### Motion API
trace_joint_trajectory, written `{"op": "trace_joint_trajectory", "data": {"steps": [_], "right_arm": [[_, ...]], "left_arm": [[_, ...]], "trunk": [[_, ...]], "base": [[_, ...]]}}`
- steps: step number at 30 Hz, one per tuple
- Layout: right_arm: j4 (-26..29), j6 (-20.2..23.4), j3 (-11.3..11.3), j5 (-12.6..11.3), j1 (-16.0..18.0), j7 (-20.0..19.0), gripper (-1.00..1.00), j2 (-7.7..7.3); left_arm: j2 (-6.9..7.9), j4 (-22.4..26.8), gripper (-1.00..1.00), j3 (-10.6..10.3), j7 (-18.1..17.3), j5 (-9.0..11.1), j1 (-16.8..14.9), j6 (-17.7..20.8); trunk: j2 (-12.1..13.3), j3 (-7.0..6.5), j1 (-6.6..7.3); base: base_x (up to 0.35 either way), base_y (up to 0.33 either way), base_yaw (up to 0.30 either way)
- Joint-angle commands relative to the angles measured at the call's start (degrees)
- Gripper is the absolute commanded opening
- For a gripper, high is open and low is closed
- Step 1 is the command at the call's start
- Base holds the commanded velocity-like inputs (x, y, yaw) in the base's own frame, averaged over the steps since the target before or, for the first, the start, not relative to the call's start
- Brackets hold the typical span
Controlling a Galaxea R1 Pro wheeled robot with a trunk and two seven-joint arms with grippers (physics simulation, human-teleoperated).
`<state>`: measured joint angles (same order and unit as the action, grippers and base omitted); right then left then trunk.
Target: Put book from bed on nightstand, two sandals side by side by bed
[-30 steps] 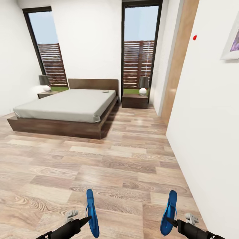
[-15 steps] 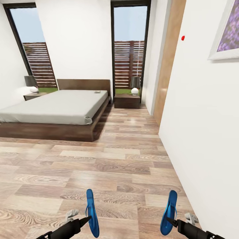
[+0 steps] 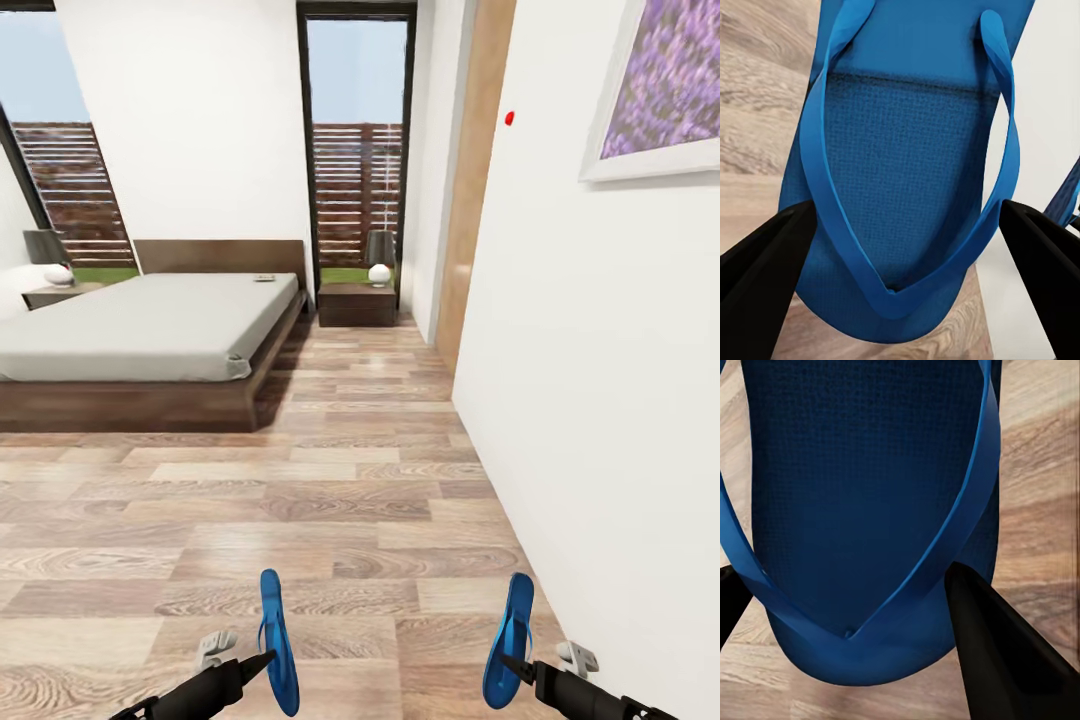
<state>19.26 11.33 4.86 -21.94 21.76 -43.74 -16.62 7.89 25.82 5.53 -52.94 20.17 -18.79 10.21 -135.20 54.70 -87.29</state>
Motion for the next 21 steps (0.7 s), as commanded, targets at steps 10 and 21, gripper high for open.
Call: {"op": "trace_joint_trajectory", "data": {"steps": [10, 21], "right_arm": [[0.0, 0.6, 0.1, -0.5, 0.0, 0.0, -1.0, 0.01], [0.0, 0.6, 0.1, -0.5, 0.0, 0.0, -1.0, 0.01]], "left_arm": [[-0.04, 0.0, -1.0, 0.1, -0.2, 0.4, 0.0, 0.6], [0.0, 0.0, -1.0, 0.1, -0.2, 0.4, 0.0, 0.6]], "trunk": [[0.0, 0.05, 0.01], [0.0, 0.05, 0.01]], "base": [[0.0, 0.0, -0.021], [0.012, 0.0, 0.0]]}}
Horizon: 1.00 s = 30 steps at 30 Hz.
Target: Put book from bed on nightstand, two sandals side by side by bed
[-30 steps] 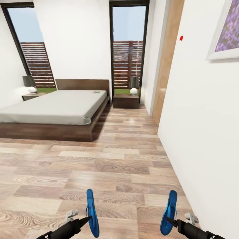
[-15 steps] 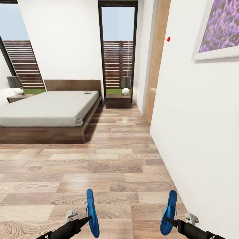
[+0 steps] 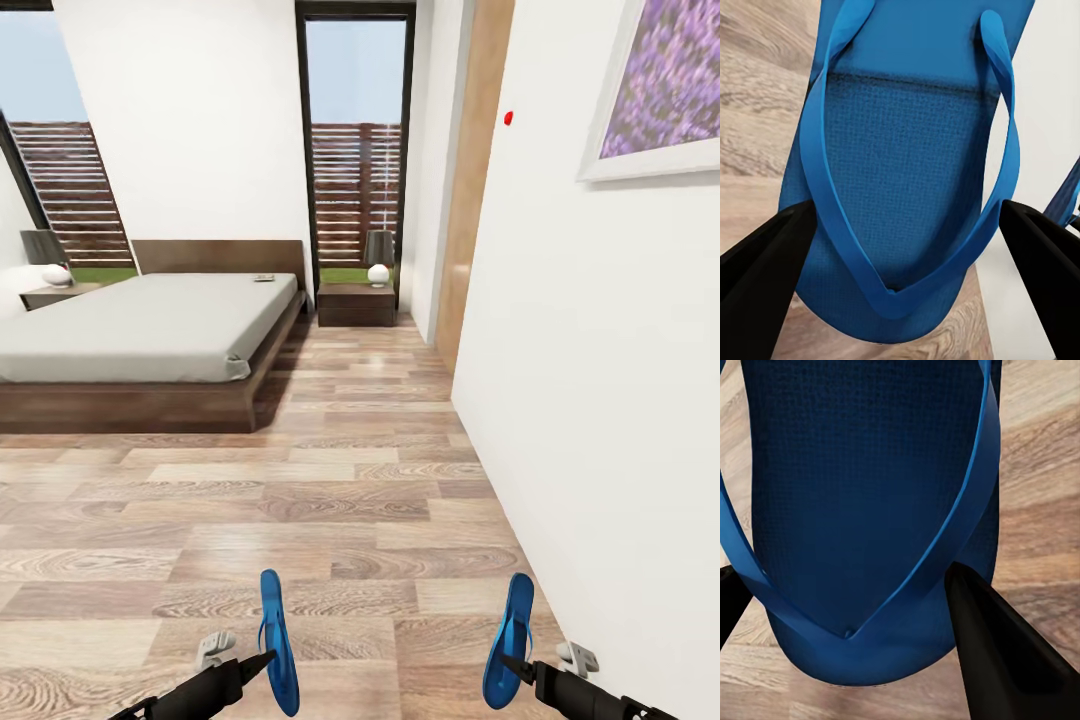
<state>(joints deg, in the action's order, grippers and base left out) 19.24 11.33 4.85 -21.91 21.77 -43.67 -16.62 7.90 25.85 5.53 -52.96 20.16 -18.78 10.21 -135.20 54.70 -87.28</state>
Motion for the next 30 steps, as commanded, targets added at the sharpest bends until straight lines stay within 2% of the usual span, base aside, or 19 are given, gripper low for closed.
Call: {"op": "trace_joint_trajectory", "data": {"steps": [1, 20, 25, 27, 29, 30], "right_arm": [[0.0, 0.6, 0.2, -0.5, 0.0, 0.0, -1.0, 0.0], [-0.1, 0.6, 0.2, -0.5, 0.0, 0.0, -1.0, 0.02], [-1.1, -3.2, 0.1, -0.5, 0.0, 0.2, -1.0, 0.14], [-4.7, -4.5, -0.2, -0.5, 0.0, 1.8, -1.0, 0.2], [-6.3, -4.9, -0.4, -0.4, 0.0, 3.2, -1.0, 0.26], [-6.5, -4.9, -0.4, -0.4, 0.0, 3.5, -1.0, 0.3]], "left_arm": [[0.01, 0.0, -1.0, 0.1, -0.2, 0.4, 0.0, 0.6], [0.01, 0.0, -1.0, 0.1, -0.2, 0.3, 0.0, 0.6], [0.07, -0.3, -1.0, 0.2, 0.4, 0.4, 0.0, 0.3], [0.05, -4.2, -1.0, 0.2, 3.9, 0.2, 0.0, -3.2], [0.03, -7.3, -1.0, 0.1, 6.0, 0.0, 0.0, -8.4], [0.02, -7.9, -1.0, 0.0, 6.4, -0.1, 0.0, -9.7]], "trunk": [[0.0, 0.05, 0.0], [0.0, 0.05, 0.0], [0.0, 0.05, 0.0], [0.0, 0.05, 0.0], [0.0, 0.05, 0.0], [0.0, 0.05, 0.0]], "base": [[0.252, 0.0, 0.0], [0.315, 0.0, 0.0], [0.323, 0.0, 0.0], [0.323, 0.0, 0.0], [0.323, 0.0, 0.0], [0.323, 0.0, 0.0]]}}
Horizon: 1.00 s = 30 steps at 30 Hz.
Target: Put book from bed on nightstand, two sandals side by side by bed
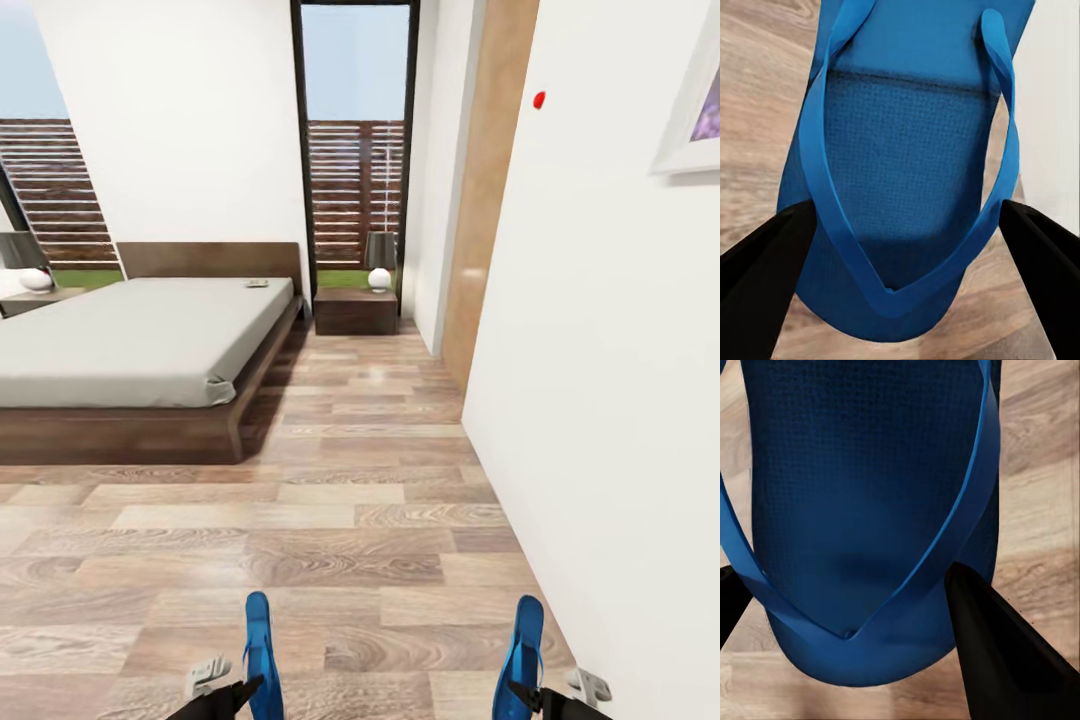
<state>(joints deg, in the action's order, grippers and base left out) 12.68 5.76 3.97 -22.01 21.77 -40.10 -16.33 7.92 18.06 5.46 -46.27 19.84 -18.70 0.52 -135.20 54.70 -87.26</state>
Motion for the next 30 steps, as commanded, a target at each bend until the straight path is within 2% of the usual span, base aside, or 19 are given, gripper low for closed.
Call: {"op": "trace_joint_trajectory", "data": {"steps": [1, 8, 30], "right_arm": [[-0.1, 0.6, 0.5, -0.3, 0.0, 0.1, -1.0, 0.04], [-0.5, 0.5, 0.3, 0.0, 0.0, 0.2, -1.0, 0.07], [-0.4, 0.5, 0.3, 0.1, 0.0, 0.3, -1.0, 0.07]], "left_arm": [[-0.01, -0.4, -1.0, 0.1, 0.0, 0.2, 0.0, -0.8], [0.03, -1.0, -1.0, 0.2, 0.3, 0.2, -0.1, -2.3], [-0.01, -1.1, -1.0, 0.2, 0.4, 0.3, -0.1, -2.4]], "trunk": [[0.0, 0.05, -0.02], [0.0, 0.05, -0.02], [0.0, 0.05, -0.02]], "base": [[0.323, 0.0, 0.0], [0.323, 0.0, 0.0], [0.323, 0.0, 0.0]]}}
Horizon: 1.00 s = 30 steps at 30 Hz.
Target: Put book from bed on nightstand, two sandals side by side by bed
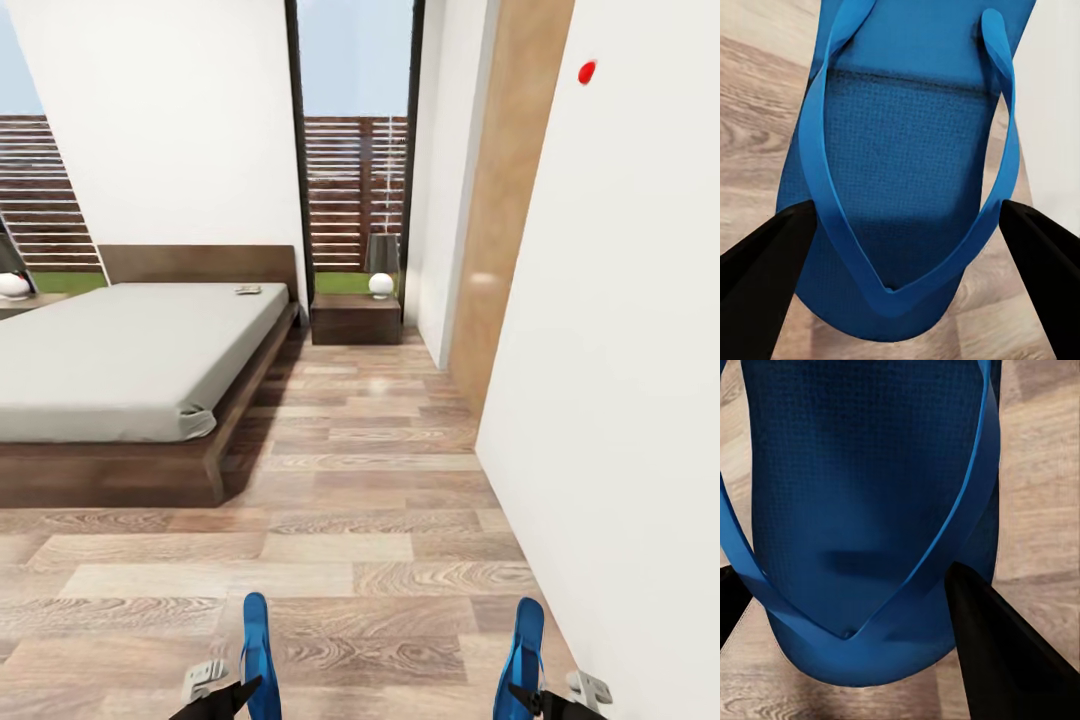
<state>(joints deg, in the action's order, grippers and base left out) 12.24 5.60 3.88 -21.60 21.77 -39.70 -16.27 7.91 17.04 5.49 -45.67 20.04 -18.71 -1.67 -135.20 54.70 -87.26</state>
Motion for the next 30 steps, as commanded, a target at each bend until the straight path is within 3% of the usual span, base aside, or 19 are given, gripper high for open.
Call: {"op": "trace_joint_trajectory", "data": {"steps": [1, 12, 14, 21, 26, 30], "right_arm": [[0.0, 0.6, 0.4, -0.3, 0.0, -0.1, -1.0, 0.01], [0.0, 0.6, 0.4, -0.3, 0.0, -0.1, -1.0, 0.01], [-0.2, -0.1, 1.0, -0.6, 0.0, 0.2, -1.0, 0.58], [-0.2, 0.0, 0.9, -0.7, 0.0, 1.3, -1.0, 0.59], [-0.2, 0.0, 0.9, -0.7, 0.0, 2.1, -1.0, 0.62], [-0.2, -0.1, 0.9, -0.7, 0.0, 2.4, -1.0, 0.63]], "left_arm": [[0.0, -0.1, -1.0, 0.1, -0.3, 0.1, 0.0, -0.2], [0.0, -0.1, -1.0, 0.1, -0.4, 0.1, 0.0, -0.2], [-0.66, -0.8, -1.0, 0.7, -1.0, 0.6, 0.6, -0.9], [-0.62, -2.1, -1.0, 2.6, -2.3, 2.5, 1.8, -1.4], [-0.62, -1.9, -1.0, 3.0, -2.2, 4.2, 1.8, -1.4], [-0.62, -1.9, -1.0, 3.0, -2.1, 4.2, 1.8, -1.4]], "trunk": [[0.0, 0.05, -0.02], [0.0, 0.05, -0.02], [0.0, 0.05, -0.02], [0.0, 0.05, -0.02], [0.0, 0.05, -0.02], [0.0, 0.05, -0.02]], "base": [[0.323, 0.0, 0.0], [0.323, 0.0, 0.0], [0.0, 0.0, 0.0], [0.018, 0.0, 0.0], [0.262, 0.0, 0.0], [0.324, 0.0, 0.0]]}}
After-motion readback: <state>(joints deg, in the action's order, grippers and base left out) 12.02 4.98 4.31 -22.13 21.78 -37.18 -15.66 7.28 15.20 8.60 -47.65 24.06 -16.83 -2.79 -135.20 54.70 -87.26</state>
